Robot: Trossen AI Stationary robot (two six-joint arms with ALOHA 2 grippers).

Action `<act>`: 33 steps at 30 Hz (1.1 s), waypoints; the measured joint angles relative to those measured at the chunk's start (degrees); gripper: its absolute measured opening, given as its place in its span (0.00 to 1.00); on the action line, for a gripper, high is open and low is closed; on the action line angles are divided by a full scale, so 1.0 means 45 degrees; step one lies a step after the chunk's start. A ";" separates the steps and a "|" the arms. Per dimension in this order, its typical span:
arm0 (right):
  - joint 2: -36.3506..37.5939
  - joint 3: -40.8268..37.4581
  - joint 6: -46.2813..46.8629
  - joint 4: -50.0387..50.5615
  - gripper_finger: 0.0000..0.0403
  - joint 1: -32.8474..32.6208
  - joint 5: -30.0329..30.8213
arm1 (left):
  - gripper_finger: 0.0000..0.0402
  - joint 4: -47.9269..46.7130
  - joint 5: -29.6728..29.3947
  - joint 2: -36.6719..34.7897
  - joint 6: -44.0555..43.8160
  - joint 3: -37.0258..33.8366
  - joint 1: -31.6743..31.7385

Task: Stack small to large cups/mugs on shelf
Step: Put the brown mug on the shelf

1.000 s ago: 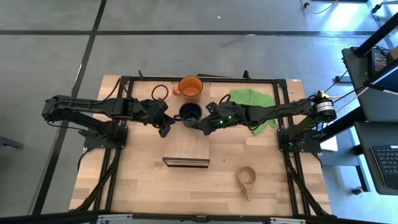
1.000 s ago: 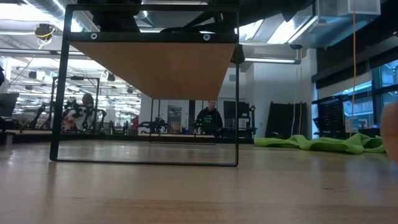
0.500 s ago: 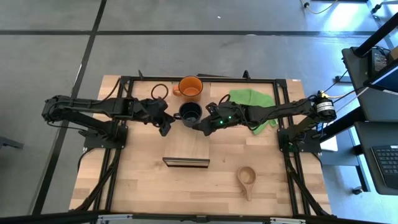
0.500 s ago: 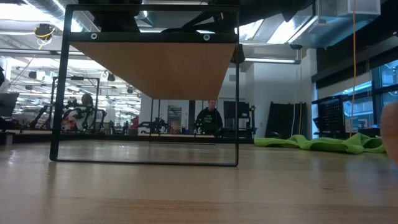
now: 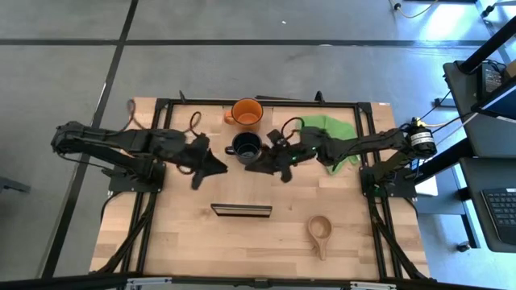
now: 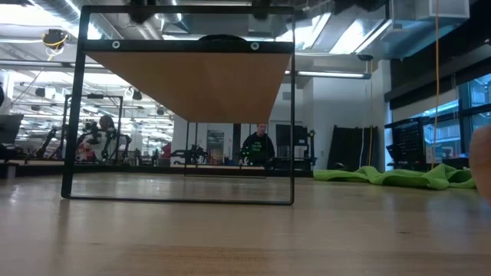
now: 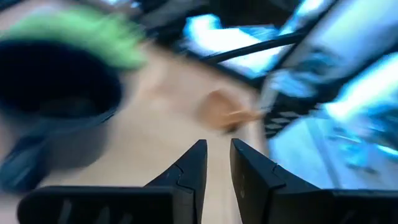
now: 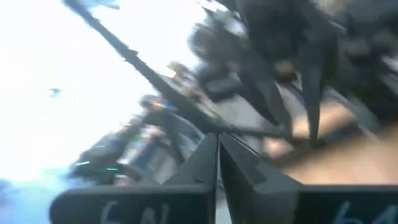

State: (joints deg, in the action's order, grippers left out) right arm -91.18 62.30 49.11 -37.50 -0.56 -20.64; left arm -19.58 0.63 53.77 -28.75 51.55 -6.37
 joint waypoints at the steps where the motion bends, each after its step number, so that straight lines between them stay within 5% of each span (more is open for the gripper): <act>1: 0.0000 -0.0003 0.0003 -0.0977 0.05 0.0034 -0.0364 | 0.16 0.0463 0.0396 -0.0211 0.0366 0.0002 -0.0166; 5: 0.0010 0.0000 0.0328 -0.5529 0.05 0.0034 -0.1772 | 0.17 0.1674 0.1439 -0.0951 0.0952 0.0010 -0.0585; 9: 0.0010 0.0051 0.0864 -0.8989 0.04 0.0049 -0.0543 | 0.17 0.2101 0.1443 -0.1575 0.1092 0.0010 -0.0706; 12: 0.0010 0.0631 0.0375 -0.9396 0.03 0.0144 -0.0071 | 0.16 0.2260 0.1305 -0.1898 0.1108 0.0010 -0.0706; 16: 0.0005 0.2196 -0.0497 -0.7896 0.04 0.0403 -0.1206 | 0.16 0.2291 0.0709 -0.2134 0.1113 0.0010 -0.0706; 19: 0.0157 0.3997 -0.1071 -0.3491 0.05 0.0859 -0.1791 | 0.16 0.2269 0.0393 -0.2213 0.1104 0.0010 -0.0706; 22: 0.0553 0.6518 -0.4119 0.5034 0.05 0.1050 -0.1788 | 0.16 0.2260 0.0362 -0.2214 0.1011 0.0010 -0.0706; 26: 0.0612 0.9839 -0.7497 1.5189 0.05 0.0989 0.1298 | 0.16 0.2216 0.0353 -0.2214 0.0850 0.0010 -0.0706; 33: 0.1397 1.1034 -0.5794 2.2683 0.05 0.0209 0.4031 | 0.16 0.2203 -0.0185 -0.2214 0.0896 0.0010 -0.0704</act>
State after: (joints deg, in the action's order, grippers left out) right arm -84.89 111.96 23.04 64.57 0.38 -2.50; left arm -9.67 -0.20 43.81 -24.72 51.59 -9.53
